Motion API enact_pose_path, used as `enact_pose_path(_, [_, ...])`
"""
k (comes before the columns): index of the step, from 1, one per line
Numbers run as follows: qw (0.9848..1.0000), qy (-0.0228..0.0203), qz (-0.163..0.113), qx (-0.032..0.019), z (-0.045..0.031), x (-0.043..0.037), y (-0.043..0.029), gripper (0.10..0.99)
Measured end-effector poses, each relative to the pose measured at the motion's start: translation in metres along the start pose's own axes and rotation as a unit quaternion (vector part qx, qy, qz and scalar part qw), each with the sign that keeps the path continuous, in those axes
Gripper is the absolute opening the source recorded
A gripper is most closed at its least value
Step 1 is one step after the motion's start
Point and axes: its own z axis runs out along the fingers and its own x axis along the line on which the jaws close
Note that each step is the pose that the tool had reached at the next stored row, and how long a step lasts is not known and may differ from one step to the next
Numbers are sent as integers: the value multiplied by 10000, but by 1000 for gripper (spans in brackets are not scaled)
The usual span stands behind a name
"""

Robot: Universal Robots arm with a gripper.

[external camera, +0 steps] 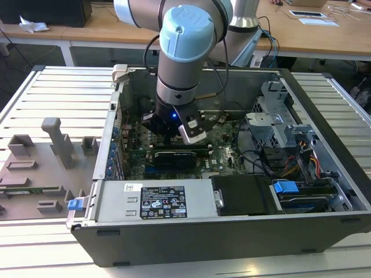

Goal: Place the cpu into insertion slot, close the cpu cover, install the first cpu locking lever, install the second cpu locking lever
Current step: 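Install the second cpu locking lever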

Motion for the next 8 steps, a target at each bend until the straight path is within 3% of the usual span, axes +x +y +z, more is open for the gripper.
enact_pose_path(5, [9999,-9,-21,-103,19,14,-17,106])
enact_pose_path(8, [9999,-28,-38,-105,-8,32,-42,106])
